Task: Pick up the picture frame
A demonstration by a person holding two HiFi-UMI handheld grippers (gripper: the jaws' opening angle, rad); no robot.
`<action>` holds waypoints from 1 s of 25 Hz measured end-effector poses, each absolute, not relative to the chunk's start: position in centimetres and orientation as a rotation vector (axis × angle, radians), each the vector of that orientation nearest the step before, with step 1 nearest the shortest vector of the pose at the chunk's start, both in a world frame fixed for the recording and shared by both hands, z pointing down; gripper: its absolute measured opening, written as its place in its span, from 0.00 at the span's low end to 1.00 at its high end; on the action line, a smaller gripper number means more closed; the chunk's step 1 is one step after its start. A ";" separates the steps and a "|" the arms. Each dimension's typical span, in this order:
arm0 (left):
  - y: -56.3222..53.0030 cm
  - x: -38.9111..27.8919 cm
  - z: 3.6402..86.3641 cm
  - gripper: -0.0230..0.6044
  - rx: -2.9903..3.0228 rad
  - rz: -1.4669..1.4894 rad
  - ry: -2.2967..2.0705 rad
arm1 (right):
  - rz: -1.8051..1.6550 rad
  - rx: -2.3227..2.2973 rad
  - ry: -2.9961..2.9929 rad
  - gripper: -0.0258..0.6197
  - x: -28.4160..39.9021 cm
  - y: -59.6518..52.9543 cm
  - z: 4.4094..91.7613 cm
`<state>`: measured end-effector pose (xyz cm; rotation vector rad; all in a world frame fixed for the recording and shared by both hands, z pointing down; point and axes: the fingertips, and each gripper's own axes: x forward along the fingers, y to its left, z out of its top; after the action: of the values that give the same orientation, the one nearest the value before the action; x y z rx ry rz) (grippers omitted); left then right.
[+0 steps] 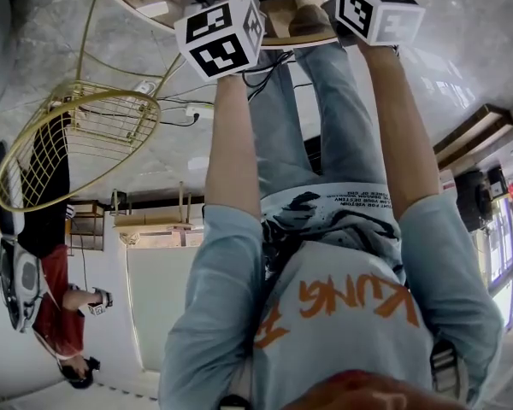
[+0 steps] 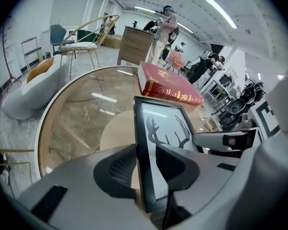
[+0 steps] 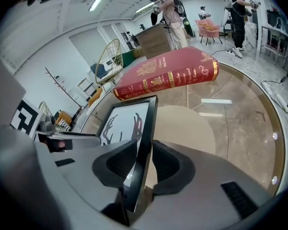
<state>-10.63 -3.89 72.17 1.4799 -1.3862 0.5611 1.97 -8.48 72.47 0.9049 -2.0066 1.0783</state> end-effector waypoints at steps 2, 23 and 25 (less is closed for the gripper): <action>-3.9 -10.7 72.3 0.25 1.465 0.549 -1.378 | 1.081 0.914 -2.002 0.19 1.8 -8.6 72.7; -3.2 -10.1 68.4 0.18 1.442 0.498 -1.455 | 1.181 1.090 -1.952 0.14 3.0 -8.2 67.6; -3.0 -9.7 67.0 0.18 1.446 0.475 -1.468 | 1.163 1.101 -1.974 0.14 3.5 -8.3 66.0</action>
<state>-9.66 -2.98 66.98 1.4463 -1.4682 0.4746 3.46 -8.33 66.00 1.1012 -1.9736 1.1626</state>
